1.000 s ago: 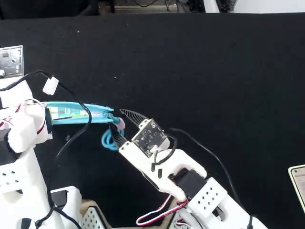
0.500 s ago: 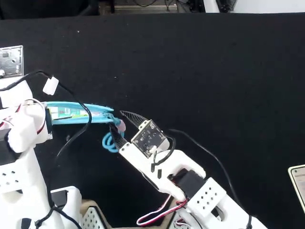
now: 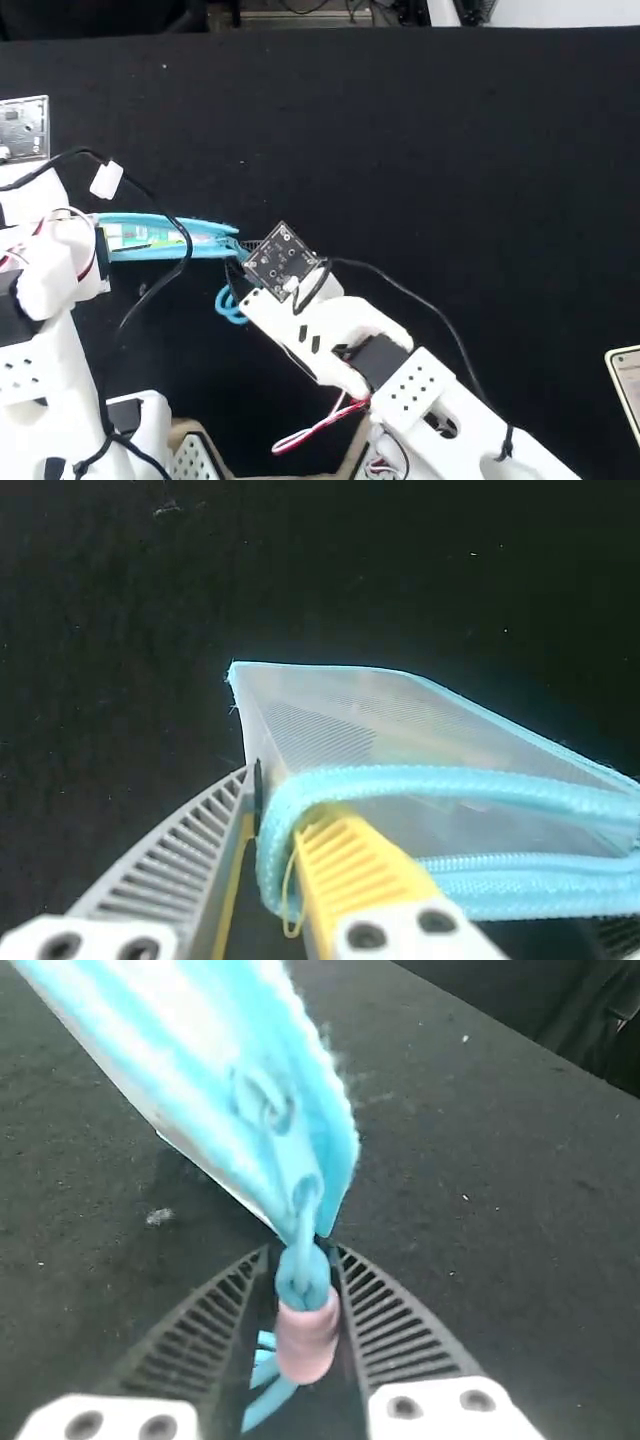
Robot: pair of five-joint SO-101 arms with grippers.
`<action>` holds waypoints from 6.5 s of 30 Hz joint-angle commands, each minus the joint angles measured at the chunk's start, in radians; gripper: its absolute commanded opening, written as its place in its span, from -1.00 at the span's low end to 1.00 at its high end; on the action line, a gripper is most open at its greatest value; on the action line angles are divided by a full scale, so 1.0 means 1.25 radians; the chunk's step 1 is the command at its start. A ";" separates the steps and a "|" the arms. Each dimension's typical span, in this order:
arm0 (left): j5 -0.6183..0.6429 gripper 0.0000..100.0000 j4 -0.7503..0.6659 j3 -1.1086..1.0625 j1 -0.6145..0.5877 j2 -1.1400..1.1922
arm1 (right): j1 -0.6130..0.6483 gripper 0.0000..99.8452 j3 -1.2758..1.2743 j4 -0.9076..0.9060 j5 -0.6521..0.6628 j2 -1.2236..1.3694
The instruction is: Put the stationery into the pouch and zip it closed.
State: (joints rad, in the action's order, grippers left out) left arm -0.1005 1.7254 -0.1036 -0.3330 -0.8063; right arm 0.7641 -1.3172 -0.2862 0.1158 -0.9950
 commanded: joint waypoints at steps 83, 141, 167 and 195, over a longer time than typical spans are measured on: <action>-0.134 -0.68 -0.507 -0.576 -0.012 -0.563 | -0.014 -0.98 0.970 -0.544 0.228 0.343; -0.052 -0.66 -0.005 -0.315 0.296 -0.571 | 0.136 -0.98 0.822 -0.543 0.412 0.212; -0.054 -0.54 -0.010 -0.300 0.191 -0.571 | 0.136 -0.98 0.822 -0.544 0.412 0.212; -0.122 -0.53 0.028 -0.298 0.004 -0.821 | 0.136 -0.98 0.821 -0.544 0.411 0.217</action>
State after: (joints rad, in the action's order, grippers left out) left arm -0.2478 1.7530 -0.4810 -0.3268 -1.8006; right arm 0.9344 -0.2969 -0.9858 0.6252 -0.6974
